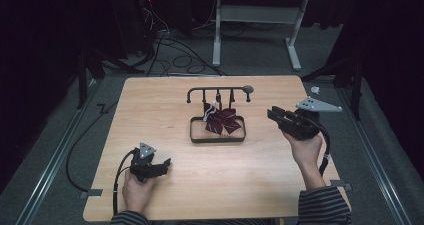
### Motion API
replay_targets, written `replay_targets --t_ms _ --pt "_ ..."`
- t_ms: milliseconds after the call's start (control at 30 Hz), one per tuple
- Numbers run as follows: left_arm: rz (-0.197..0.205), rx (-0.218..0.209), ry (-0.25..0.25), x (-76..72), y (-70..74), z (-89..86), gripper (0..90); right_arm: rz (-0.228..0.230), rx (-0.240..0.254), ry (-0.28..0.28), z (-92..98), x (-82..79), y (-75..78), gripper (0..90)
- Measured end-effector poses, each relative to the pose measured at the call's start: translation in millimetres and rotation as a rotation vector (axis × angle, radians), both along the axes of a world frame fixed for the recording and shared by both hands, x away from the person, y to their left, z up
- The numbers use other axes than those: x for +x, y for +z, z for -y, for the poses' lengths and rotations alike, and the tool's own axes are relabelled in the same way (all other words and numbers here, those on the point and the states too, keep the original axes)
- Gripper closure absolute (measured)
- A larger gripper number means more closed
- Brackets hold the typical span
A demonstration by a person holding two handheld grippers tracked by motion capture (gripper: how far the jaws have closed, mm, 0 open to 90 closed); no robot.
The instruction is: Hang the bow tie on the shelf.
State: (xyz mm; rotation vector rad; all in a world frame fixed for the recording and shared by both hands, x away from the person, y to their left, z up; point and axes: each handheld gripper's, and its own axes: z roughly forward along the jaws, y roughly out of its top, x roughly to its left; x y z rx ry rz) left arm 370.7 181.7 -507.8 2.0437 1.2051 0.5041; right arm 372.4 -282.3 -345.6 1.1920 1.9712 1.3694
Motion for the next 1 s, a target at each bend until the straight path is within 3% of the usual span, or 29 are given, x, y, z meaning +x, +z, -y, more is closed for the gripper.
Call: replay_targets --t_ms 500,1000 --pt "0.0 0.0 0.0 0.0 0.0 0.0 21.9 -0.013 0.02 -0.027 16.8 -14.0 -10.1 73.7" --pt "0.0 0.0 0.0 0.0 0.0 0.0 22.0 -0.056 0.045 -0.046 23.5 -23.2 -35.1 73.0"
